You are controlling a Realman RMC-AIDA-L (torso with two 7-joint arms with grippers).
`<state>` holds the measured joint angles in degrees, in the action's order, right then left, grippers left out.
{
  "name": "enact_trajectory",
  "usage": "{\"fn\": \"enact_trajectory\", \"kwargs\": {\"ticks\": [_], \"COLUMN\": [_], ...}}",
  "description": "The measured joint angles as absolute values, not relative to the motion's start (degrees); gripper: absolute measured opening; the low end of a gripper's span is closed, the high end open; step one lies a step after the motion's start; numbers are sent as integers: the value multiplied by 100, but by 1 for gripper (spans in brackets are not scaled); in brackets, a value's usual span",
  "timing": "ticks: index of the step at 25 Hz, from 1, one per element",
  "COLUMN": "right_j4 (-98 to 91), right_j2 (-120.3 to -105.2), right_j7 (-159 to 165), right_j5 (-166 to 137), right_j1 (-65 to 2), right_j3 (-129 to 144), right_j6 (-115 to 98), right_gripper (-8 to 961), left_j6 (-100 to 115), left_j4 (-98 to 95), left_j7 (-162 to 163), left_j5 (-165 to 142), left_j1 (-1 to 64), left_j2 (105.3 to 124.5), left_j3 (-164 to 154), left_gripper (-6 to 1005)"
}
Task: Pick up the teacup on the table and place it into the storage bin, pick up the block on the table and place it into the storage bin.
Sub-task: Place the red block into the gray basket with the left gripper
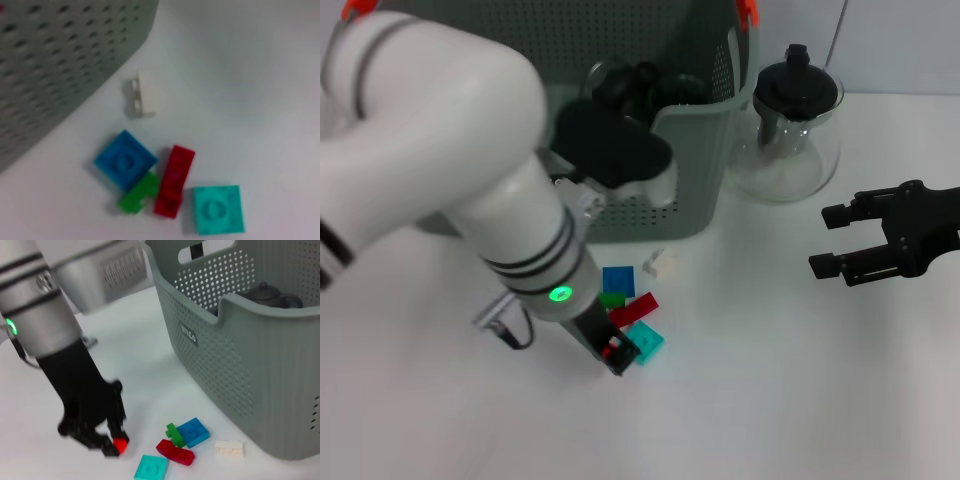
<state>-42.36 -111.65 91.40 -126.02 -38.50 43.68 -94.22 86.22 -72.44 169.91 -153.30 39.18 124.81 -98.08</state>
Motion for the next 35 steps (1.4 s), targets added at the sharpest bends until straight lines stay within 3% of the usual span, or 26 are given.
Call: {"fn": "enact_trajectory", "kwargs": {"ticks": [6,10,16,19,23,29,35], "right_j4": [-4237,-4210,-4177,-4172,-4166,-4166,-4166], "right_j2": [-11167,-11193,-11258,-11289,-11330,-11342,-11347], "right_j7": [9201,9248,9378,9484,9642,9761,9765], "right_j5": [-12604,-12604,-12594,-12591,-12590,-12588,-12592], "right_j1": [-3836,-3834,-3837,-3837,-3850,-3860,-3859], "right_j3": [4290,4238,4144,4119,4107,4110,4119], "right_j6": [-9434,-9438,-9462,-9467,-9463,-9425,-9422], "right_gripper": [838,838,838,838,838,837,837], "left_j6": [9610,9992,9651,8917,7886,6701,6490], "left_j4": [-8699,-9366,-9202,-8524,-7013,-5347,-5198], "left_j7": [16243,15477,14818,14724,14571,14478,14475], "left_j5": [-15062,-13538,-12485,-13187,-14182,-14853,-14947], "left_j1": [3388,3366,4032,4435,5042,5511,5502], "left_j2": [12478,12420,12076,11828,11643,11569,11650], "left_j3": [-8317,-6882,-5614,-5645,-5643,-5648,-5698], "left_gripper": [192,191,190,191,191,198,214]}}
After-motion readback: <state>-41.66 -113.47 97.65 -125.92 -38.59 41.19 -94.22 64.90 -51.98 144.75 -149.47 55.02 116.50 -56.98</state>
